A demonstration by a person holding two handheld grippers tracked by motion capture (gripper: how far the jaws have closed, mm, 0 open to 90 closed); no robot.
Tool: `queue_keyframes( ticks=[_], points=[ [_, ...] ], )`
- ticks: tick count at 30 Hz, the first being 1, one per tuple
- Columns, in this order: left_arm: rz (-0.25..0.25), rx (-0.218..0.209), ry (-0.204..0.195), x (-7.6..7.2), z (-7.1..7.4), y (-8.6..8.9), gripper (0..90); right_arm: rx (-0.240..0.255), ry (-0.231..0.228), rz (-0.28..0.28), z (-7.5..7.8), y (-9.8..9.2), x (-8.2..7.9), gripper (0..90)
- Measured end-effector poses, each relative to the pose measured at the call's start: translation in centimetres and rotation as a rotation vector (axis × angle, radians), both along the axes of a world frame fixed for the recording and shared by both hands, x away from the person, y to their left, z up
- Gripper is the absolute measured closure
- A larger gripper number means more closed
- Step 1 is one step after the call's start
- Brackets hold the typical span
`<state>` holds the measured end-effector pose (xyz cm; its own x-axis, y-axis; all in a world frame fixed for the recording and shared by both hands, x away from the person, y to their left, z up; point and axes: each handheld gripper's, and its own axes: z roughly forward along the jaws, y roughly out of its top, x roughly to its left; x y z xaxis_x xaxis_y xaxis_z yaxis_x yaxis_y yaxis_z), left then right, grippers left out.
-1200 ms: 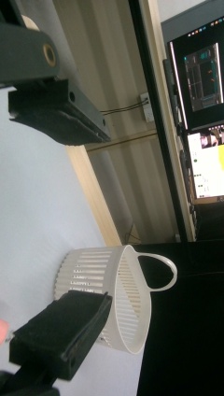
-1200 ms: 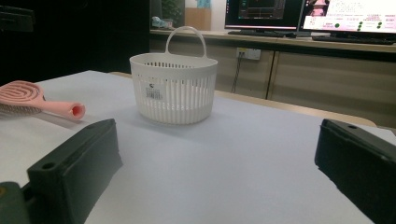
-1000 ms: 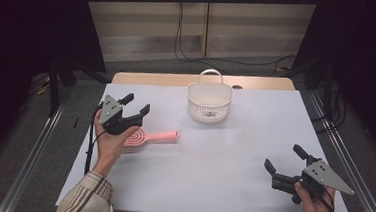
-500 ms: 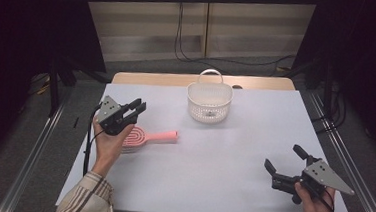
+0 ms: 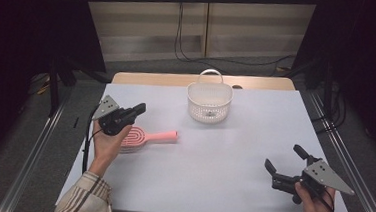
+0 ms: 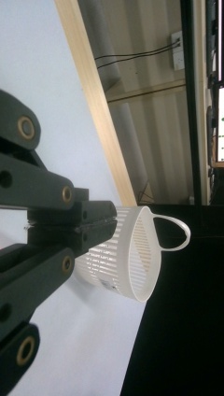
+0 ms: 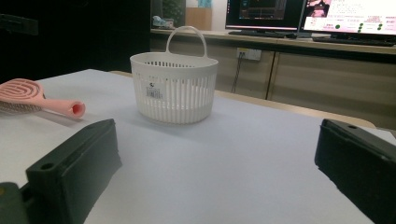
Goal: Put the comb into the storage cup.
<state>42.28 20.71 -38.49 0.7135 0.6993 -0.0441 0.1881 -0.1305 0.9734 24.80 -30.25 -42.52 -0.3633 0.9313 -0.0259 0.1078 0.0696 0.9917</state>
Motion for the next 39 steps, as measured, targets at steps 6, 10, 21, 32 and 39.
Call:
queue_keyframes(
  ticks=[6,10,21,32,39],
  points=[
    [-0.036,0.071,0.06,0.0,0.3,-0.4,90.0,0.001,0.0,0.005,0.0,0.0,0.0,0.0],
    [-0.073,0.112,0.093,0.1,0.7,-0.5,90.0,0.0,0.003,0.005,0.0,0.0,0.0,0.0],
    [-0.136,0.282,0.21,0.3,0.4,-1.4,90.0,-0.006,0.006,0.007,0.0,0.1,0.0,0.0],
    [-0.178,0.394,0.244,0.6,0.5,-2.5,90.0,-0.007,-0.002,0.009,0.0,0.1,-0.1,0.0],
    [-0.193,0.431,0.287,1.1,-0.4,-3.8,90.0,-0.01,0.002,0.009,-0.1,0.1,0.0,0.0]
  ],
)
